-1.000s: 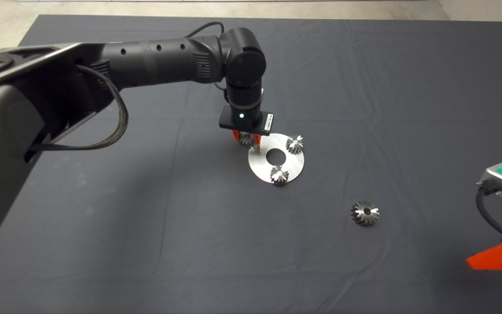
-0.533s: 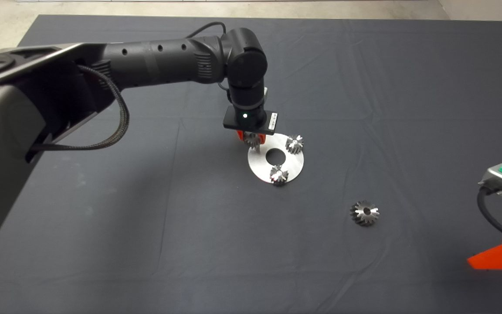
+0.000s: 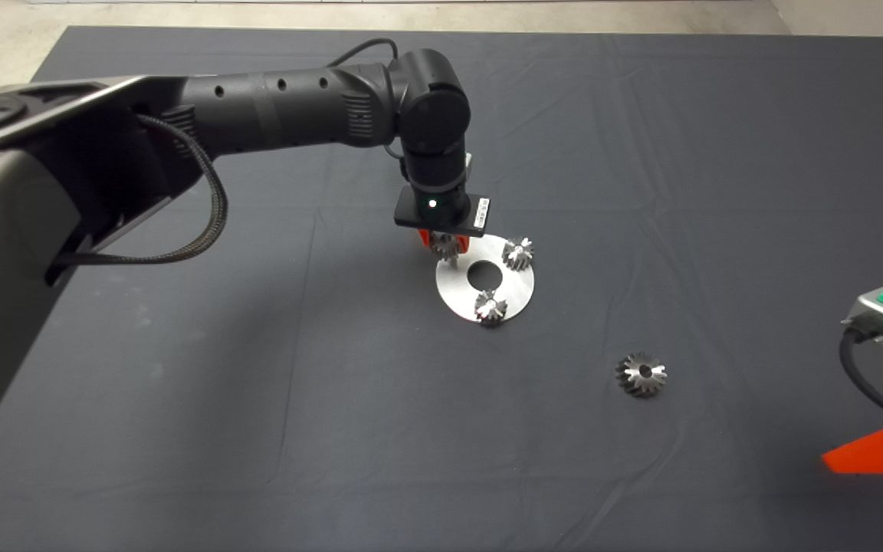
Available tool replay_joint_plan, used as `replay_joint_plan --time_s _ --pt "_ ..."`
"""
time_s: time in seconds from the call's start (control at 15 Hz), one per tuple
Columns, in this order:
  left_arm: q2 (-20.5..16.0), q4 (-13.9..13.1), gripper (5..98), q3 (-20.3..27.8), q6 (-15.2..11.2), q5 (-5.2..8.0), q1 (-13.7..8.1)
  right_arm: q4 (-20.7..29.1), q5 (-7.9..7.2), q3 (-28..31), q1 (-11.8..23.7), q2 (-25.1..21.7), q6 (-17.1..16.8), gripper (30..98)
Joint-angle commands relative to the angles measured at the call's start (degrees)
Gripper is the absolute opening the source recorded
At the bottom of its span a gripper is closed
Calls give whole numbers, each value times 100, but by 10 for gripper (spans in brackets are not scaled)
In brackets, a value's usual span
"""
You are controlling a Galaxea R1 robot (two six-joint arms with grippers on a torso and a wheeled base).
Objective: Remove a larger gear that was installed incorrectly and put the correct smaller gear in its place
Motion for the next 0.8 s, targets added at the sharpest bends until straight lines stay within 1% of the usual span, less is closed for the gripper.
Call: replay_joint_plan --time_s 0.0,0.07,0.13,0.2,0.53,0.73 --pt "30 -40 356 63 -16 -21 -145 221 16 13 109 -20 46 780" --pt "30 -40 356 63 -16 -30 -136 213 16 13 109 -12 53 780" --pt "30 -40 356 55 -16 -100 -127 218 16 13 109 -20 53 780" --pt "30 -40 356 55 -16 -126 -119 213 16 13 109 -20 62 780" --pt "30 -49 356 55 -16 -144 -119 213 16 13 109 -20 62 780" --pt "30 -49 356 55 -16 -126 -119 213 16 13 109 -20 62 780"
